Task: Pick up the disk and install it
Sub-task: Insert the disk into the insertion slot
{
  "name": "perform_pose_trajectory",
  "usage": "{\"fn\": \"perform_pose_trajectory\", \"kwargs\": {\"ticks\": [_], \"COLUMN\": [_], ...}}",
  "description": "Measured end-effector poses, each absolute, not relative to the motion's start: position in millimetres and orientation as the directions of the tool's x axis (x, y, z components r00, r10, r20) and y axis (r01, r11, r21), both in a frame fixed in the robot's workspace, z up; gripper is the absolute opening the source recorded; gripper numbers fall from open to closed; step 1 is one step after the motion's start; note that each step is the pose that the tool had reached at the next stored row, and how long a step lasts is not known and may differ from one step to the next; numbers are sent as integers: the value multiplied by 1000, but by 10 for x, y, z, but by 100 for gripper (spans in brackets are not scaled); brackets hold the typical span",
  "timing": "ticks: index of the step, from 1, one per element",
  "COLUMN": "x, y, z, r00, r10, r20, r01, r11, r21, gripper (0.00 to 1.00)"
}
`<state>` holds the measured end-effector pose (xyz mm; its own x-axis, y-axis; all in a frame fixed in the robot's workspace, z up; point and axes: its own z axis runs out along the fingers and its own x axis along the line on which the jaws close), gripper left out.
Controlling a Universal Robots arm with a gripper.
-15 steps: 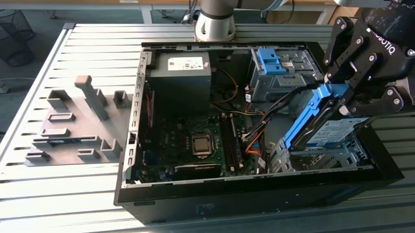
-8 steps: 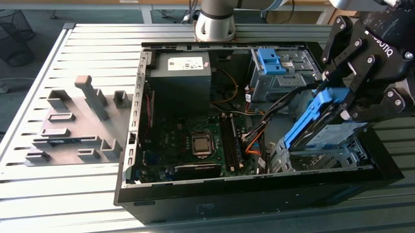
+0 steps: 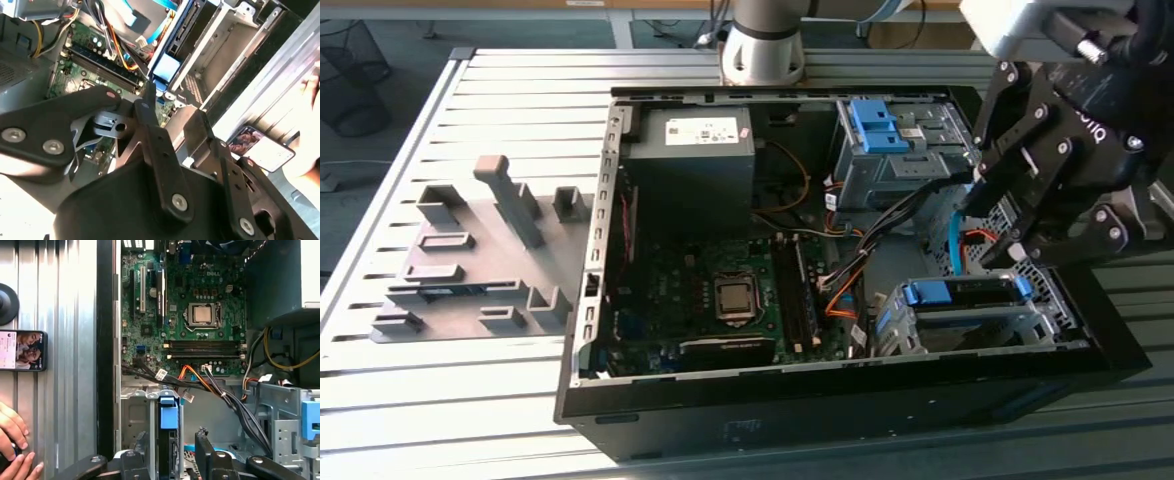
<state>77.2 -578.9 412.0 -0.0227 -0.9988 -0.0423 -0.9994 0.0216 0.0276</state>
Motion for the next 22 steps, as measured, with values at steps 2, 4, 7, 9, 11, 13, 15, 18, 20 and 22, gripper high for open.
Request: {"fn": "perform_pose_trajectory", "kwargs": {"ticks": [2,4,7,9,11,13,15,18,20,22], "x": [772,772,773,775,777,780,784,792,794,795], "y": [-5796,-5802,-5805,-5805,-5806,-5805,-5806,-5805,-5804,-5804], "z": [4082,4045,3993,3955,3919,3883,3846,3791,3756,3719], "r00": [-23,-23,-22,-22,-22,-21,-21,-20,-20,-20], "r10": [-999,-999,-999,-999,-999,-999,-999,-999,-999,-999], "r20": [-42,-42,-42,-42,-42,-42,-42,-42,-42,-42], "r01": [-999,-999,-999,-999,-999,-999,-999,-999,-999,-999], "r11": [22,22,21,21,20,20,20,19,19,19], "r21": [28,28,28,28,28,28,28,28,28,28], "gripper": [49,42,30,19,19,12,12,12,12,12]}}
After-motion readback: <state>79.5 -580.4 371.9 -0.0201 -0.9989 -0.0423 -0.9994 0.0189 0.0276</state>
